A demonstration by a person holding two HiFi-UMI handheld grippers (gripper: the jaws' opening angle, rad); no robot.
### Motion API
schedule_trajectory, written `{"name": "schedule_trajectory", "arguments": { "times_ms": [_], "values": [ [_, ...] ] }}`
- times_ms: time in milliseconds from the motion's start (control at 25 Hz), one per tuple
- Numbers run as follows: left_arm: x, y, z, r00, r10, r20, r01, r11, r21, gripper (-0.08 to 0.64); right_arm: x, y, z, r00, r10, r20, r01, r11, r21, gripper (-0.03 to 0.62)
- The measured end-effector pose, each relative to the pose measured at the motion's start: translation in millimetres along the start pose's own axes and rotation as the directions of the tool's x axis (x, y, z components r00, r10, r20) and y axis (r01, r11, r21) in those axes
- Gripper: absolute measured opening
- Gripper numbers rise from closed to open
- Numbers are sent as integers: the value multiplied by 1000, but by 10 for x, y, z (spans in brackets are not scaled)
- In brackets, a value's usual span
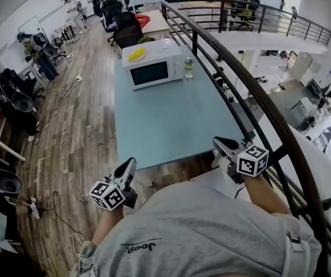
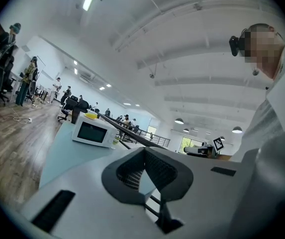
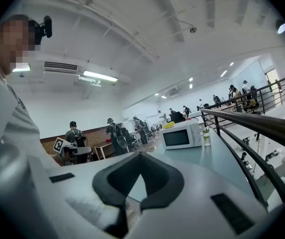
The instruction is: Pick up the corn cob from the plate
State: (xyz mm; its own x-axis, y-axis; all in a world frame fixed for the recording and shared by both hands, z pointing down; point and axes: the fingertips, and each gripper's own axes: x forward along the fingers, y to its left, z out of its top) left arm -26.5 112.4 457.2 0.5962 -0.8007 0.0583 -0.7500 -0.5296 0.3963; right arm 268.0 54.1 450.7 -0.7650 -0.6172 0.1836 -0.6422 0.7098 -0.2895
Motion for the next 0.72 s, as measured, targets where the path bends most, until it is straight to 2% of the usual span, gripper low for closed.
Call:
{"name": "schedule_trajectory", "arguments": {
  "times_ms": [160,360,520,720],
  "values": [
    [279,-201,-150,999,-23,-38,23,1000,-9,18,-200,-257,-153,1000,-4,-18,4,999,39,15],
    [426,-153,-262,996,-34,-83,33,999,-10,18,-192,-485,-373,999,-24,-30,27,995,99,15],
    [462,194,-183,996,-30,-84,27,999,-40,18,142,-490,-309,999,-18,-41,22,995,102,15],
    [525,920,-1,997,-55,-56,50,995,-86,18,904,-394,-116,998,-31,-63,35,997,69,15]
  ]
}}
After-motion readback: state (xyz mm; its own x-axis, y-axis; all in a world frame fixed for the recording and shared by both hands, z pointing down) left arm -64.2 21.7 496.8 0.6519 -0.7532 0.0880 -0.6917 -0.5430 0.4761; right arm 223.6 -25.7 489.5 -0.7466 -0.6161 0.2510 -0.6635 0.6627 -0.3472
